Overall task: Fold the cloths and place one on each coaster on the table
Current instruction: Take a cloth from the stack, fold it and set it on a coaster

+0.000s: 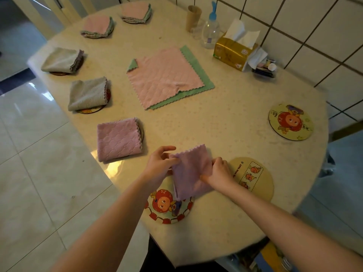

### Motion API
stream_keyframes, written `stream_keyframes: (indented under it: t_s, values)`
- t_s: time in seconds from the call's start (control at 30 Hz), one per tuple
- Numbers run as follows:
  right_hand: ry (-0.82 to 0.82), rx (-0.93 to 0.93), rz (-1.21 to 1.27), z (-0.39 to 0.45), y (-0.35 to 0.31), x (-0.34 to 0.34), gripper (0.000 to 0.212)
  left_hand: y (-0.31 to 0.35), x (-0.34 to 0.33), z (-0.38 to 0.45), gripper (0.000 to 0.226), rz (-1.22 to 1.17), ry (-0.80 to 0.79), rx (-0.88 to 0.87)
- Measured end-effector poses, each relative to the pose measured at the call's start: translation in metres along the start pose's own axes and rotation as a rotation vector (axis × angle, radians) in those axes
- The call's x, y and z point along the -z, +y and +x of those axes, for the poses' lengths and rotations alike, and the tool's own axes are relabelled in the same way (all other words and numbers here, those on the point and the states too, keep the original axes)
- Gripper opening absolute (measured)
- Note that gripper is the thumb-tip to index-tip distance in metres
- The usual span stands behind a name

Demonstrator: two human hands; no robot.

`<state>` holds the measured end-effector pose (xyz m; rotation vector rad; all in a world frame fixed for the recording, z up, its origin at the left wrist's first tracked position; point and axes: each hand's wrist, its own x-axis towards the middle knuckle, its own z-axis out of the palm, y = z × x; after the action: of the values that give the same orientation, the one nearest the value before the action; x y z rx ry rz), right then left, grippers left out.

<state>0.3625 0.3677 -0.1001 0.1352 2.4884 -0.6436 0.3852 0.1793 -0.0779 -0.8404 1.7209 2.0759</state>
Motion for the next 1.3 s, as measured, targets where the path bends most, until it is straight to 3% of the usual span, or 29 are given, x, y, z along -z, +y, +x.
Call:
stream_keyframes:
  t_s: [0.1, 0.2, 0.3, 0.4, 0.6, 0.77, 0.9, 1.03, 1.17, 1.3]
  values:
    - [-0.183, 0.027, 0.116, -0.001, 0.002, 0.005, 0.066, 0.007, 0.008, -0.017, 0.041, -0.053, -0.155, -0.032]
    - [-0.279, 0.075, 0.309, -0.011, 0.003, 0.008, 0.044, 0.004, 0.024, -0.030, 0.044, -0.148, -0.207, 0.011]
    - [-0.380, 0.118, 0.463, -0.029, -0.002, 0.007, 0.020, -0.009, 0.046, -0.040, 0.045, -0.219, -0.125, 0.051]
    - [-0.456, 0.168, 0.422, -0.042, -0.008, -0.005, 0.021, -0.028, 0.069, -0.049, 0.043, -0.136, 0.026, 0.050]
    - [-0.326, 0.183, 0.178, -0.040, -0.017, -0.036, 0.021, -0.054, 0.088, -0.047, 0.032, 0.170, 0.312, 0.003]
    - [-0.201, 0.214, -0.022, -0.040, -0.022, -0.038, 0.020, -0.053, 0.085, -0.031, 0.023, 0.380, 0.392, -0.085]
    - [-0.232, 0.216, -0.215, -0.037, -0.021, -0.033, 0.036, -0.050, 0.085, -0.028, 0.029, 0.814, 0.359, -0.181]
    - [-0.243, 0.205, -0.396, -0.022, -0.031, -0.014, 0.027, -0.033, 0.087, -0.021, 0.038, 1.156, 0.241, -0.421]
    - [-0.058, 0.268, -0.389, 0.021, -0.065, 0.014, 0.016, 0.016, 0.093, 0.016, 0.033, 1.213, 0.138, -0.624]
    - [0.060, 0.340, -0.309, 0.081, -0.126, 0.032, 0.013, 0.077, 0.109, 0.080, 0.030, 1.259, 0.094, -0.666]
